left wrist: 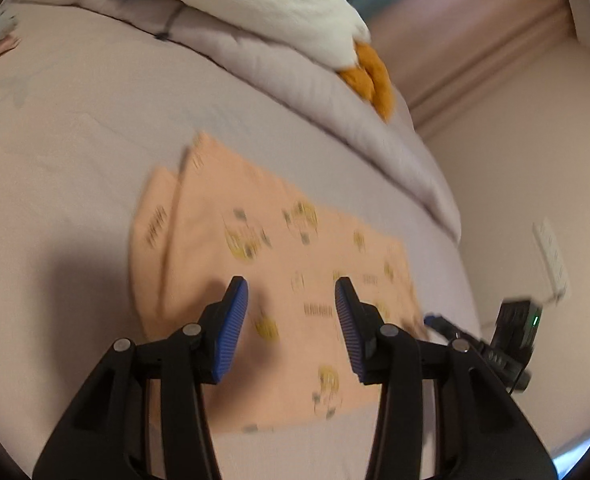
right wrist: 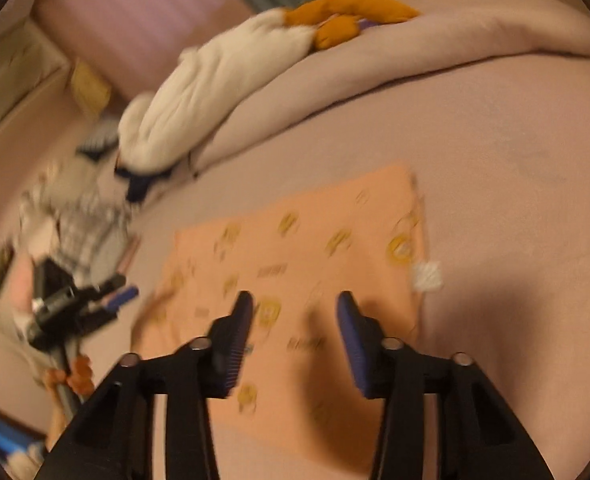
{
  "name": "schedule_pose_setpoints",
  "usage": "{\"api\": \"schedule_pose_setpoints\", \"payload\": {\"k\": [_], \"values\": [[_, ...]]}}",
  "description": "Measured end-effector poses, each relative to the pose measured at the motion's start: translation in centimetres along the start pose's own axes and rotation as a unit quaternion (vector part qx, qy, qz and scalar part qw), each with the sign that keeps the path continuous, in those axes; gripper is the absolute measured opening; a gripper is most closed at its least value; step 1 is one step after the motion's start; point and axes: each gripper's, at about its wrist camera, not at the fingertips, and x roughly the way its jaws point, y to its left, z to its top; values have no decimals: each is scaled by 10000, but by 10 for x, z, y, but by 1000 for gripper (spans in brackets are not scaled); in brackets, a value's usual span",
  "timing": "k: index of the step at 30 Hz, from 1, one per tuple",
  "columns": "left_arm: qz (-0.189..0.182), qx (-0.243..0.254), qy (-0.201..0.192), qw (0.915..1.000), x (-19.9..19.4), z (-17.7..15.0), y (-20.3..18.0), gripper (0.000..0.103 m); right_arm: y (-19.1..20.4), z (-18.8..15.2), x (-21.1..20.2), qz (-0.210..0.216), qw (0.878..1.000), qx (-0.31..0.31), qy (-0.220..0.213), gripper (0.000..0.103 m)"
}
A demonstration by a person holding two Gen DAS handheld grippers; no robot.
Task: Fold small clothes
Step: 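Move both grippers over the folded shirt toward its side edge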
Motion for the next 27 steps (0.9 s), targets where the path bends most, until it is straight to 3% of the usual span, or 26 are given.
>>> {"api": "schedule_pose_setpoints", "payload": {"k": [2,5,6,9,14,19,22,24,27], "values": [[148,155,175,9996,7,-17,-1,40,0,-10,6,-165,9996,-109,177,28],[407,241,484,9977,18,-42,7,38,-1,-26,10,-528,9977,-238,359,26],[507,234,588,9967,23,-51,13,32,-4,-33,12,-699,9961,-286,465,23],[413,139,491,9978,21,-63,28,25,-13,-52,6,-894,9937,-416,538,13],[270,-21,479,9985,9,-76,38,22,-23,-64,-13,-824,9949,-274,520,6],[659,147,346,9971,-4,-83,29,22,-25,-69,-22,-525,9975,96,453,6],[1019,335,263,9939,-8,-86,18,31,-3,-74,-20,-619,9971,-115,431,7],[1281,405,213,9907,-13,-90,17,46,9,-79,-22,-712,9960,-329,418,11],[1463,444,128,9882,-20,-93,20,48,21,-79,-22,-748,9950,-536,400,22]]}}
